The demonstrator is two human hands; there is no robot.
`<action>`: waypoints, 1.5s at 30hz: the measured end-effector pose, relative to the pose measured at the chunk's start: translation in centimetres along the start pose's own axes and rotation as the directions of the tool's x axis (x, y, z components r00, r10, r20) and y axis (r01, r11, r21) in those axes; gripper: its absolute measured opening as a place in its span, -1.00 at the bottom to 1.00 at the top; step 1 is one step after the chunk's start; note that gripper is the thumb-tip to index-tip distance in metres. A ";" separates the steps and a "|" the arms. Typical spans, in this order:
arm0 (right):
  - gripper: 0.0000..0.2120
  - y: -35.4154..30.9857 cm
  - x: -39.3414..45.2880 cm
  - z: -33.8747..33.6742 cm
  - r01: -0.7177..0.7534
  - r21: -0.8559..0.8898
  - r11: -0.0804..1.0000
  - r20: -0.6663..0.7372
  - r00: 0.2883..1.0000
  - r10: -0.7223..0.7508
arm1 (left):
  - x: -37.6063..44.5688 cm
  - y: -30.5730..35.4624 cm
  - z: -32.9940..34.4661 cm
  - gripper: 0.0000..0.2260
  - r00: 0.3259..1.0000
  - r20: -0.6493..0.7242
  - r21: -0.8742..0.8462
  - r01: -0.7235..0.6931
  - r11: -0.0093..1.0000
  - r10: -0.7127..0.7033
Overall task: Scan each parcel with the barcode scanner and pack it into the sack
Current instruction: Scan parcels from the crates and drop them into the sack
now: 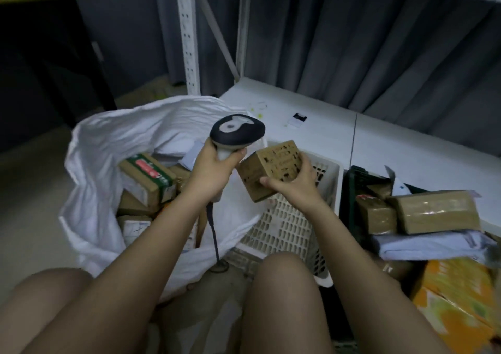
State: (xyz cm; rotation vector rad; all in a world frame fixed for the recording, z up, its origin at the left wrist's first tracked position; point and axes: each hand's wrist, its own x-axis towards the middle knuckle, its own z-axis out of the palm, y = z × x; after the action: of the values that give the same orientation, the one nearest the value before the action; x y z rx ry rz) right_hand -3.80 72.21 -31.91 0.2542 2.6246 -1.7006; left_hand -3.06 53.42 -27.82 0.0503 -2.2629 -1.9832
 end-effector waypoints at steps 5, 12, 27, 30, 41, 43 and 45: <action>0.10 -4.1 -0.7 5.2 0.055 0.054 0.997 0.123 0.991 -0.061 | -0.6 -0.3 -5.7 -0.65 0.988 -0.151 -0.034 0.003 0.999 -0.008; 0.09 -2.5 -0.3 12.0 -0.012 0.269 0.963 0.233 0.971 -0.054 | 0.6 -3.6 -9.8 -0.78 0.979 -0.189 -0.104 0.063 0.993 -0.082; -0.38 -3.0 2.0 14.8 -0.119 0.423 0.898 0.351 0.935 -0.042 | 2.1 -6.4 -10.1 -0.83 0.984 -0.111 -0.293 0.101 0.951 -0.139; -0.59 -2.7 1.5 15.0 -0.012 0.382 0.924 0.246 0.965 -0.089 | 2.0 -6.2 -10.1 -0.78 0.990 -0.069 -0.271 0.100 0.958 -0.123; -0.47 -2.6 1.7 16.2 -0.260 0.461 0.849 0.203 0.962 0.184 | 2.2 -6.4 -9.5 -0.81 0.989 0.023 -0.261 0.145 0.954 -0.144; -0.41 -2.6 2.1 15.9 -0.276 0.464 0.842 0.178 0.960 0.216 | 2.3 -6.3 -9.6 -0.80 0.991 -0.029 -0.260 0.121 0.958 -0.133; -0.42 -2.7 2.6 15.2 -0.288 0.492 0.821 0.187 0.957 0.224 | 2.5 -6.2 -10.1 -0.77 0.984 -0.135 -0.246 0.081 0.966 -0.117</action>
State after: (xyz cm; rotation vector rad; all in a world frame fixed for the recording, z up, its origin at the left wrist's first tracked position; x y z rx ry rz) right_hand -7.99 57.68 -35.92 0.4642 1.8912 -2.1950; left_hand -4.71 42.35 -32.50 0.2817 -1.9527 -2.2079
